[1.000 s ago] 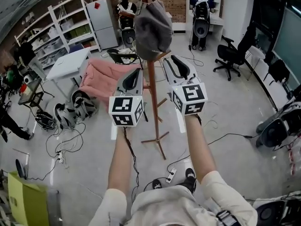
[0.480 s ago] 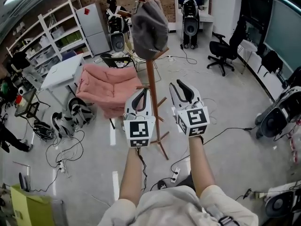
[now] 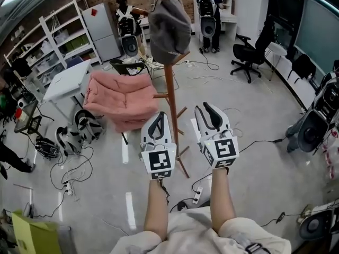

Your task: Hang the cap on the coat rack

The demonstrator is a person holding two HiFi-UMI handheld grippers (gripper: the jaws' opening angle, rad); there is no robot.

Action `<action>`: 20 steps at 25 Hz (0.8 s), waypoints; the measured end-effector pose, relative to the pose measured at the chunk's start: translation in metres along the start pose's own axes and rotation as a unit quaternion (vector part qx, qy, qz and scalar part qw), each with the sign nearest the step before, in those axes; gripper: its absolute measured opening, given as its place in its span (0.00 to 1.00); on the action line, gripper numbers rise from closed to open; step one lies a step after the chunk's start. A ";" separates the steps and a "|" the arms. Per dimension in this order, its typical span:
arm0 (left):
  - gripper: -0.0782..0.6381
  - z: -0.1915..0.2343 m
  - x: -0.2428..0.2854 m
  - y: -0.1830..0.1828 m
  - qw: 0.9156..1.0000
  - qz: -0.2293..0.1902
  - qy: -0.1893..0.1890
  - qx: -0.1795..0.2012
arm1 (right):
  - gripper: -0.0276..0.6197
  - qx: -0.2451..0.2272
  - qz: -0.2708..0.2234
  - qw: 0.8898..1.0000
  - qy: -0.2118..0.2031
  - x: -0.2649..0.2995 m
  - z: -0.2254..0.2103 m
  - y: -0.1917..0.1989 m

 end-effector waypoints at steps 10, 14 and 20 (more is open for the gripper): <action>0.12 0.020 -0.032 0.027 0.996 -0.030 -0.017 -0.079 | 0.21 0.026 -0.009 1.000 0.008 -0.027 0.006 0.035; 0.12 0.018 -0.038 0.038 0.997 -0.019 -0.010 -0.077 | 0.21 0.025 -0.003 1.000 -0.004 -0.034 0.015 0.050; 0.12 0.015 -0.037 0.035 0.997 -0.027 0.000 -0.072 | 0.18 0.024 -0.011 1.000 -0.004 -0.038 0.017 0.051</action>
Point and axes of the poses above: the fingertips, and each gripper's own axes: x forward along the fingers, z to its left, y out of its underside, the point moved 9 cm from there along -x, backward along the fingers, and after that the axes turned 14 degrees about -x, right-handed, at the moved point
